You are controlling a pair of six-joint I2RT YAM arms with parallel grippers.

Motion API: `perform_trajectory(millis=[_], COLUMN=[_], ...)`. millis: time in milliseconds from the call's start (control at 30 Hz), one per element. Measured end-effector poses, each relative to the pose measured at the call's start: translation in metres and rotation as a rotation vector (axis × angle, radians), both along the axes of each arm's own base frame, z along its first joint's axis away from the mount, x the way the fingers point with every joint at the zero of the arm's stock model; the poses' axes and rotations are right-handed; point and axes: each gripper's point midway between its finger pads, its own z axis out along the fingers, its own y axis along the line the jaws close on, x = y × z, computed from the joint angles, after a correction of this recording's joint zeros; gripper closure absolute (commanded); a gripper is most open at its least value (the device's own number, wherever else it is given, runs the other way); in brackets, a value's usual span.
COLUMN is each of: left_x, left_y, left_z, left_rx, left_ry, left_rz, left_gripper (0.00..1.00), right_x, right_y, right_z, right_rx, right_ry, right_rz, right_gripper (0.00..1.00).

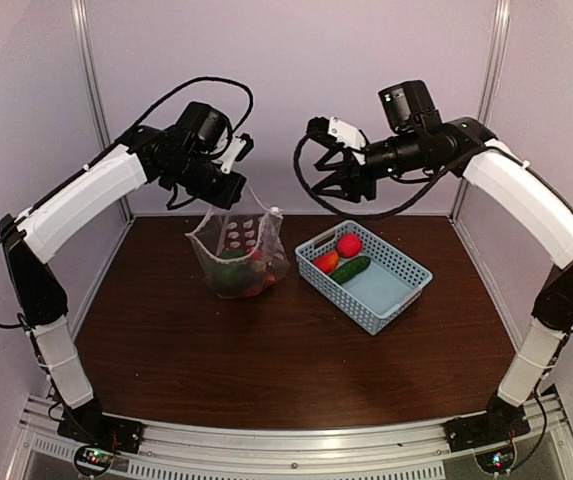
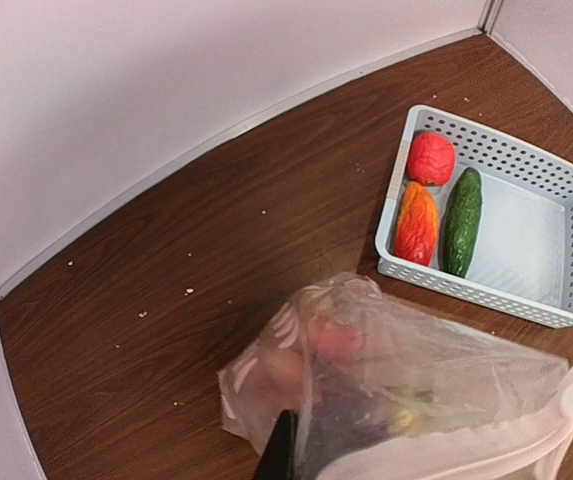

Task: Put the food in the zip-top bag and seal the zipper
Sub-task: Adjust the zipper food storage bag at the center of the board, then pick up the fake vegetable from the bin.

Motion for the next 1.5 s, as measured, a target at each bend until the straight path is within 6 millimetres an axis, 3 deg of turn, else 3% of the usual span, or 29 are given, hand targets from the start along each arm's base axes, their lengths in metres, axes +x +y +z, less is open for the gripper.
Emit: perform_trajectory(millis=[67,133,233,333,433,500,600,800,1100,1300,1500], left_x=[-0.003,-0.008,-0.016,-0.022,-0.026,-0.029,-0.032,-0.036,-0.036,-0.036,-0.037], left_y=[-0.003,-0.005,-0.006,-0.008,-0.01,-0.011,-0.012,-0.013,-0.014,-0.014,-0.013], left_z=[-0.002,-0.011,-0.033,-0.05,-0.061,-0.065,-0.066,-0.065,-0.065,-0.066,-0.069], left_rx=[-0.016,-0.024,-0.016,-0.017,-0.032,-0.043,-0.066,-0.101,-0.118,-0.117,-0.118], left_ry=[0.017,0.045,0.109,0.156,0.186,0.202,0.208,0.212,0.206,0.208,0.211], left_rz=[-0.016,-0.031,-0.044,-0.053,-0.059,-0.059,-0.059,-0.054,-0.049,-0.049,-0.045], left_gripper=[1.0,1.0,1.0,1.0,1.0,1.0,1.0,1.0,1.0,1.0,1.0], right_x=[0.015,0.029,0.057,0.073,0.08,0.082,0.088,0.109,0.137,0.141,0.127], right_y=[-0.034,-0.063,-0.103,-0.113,-0.114,-0.116,-0.119,-0.125,-0.127,-0.127,-0.133], right_z=[0.005,-0.008,-0.065,-0.134,-0.19,-0.222,-0.251,-0.284,-0.312,-0.32,-0.329], right_rx=[0.02,0.01,-0.078,-0.212,-0.321,-0.383,-0.446,-0.559,-0.645,-0.68,-0.746], right_ry=[0.002,0.012,0.068,0.145,0.215,0.253,0.257,0.214,0.174,0.163,0.188], right_rz=[-0.046,-0.094,-0.169,-0.173,-0.146,-0.125,-0.105,-0.089,-0.091,-0.071,-0.013], right_gripper=[0.48,0.49,0.5,0.52,0.49,0.45,0.43,0.39,0.38,0.42,0.5])
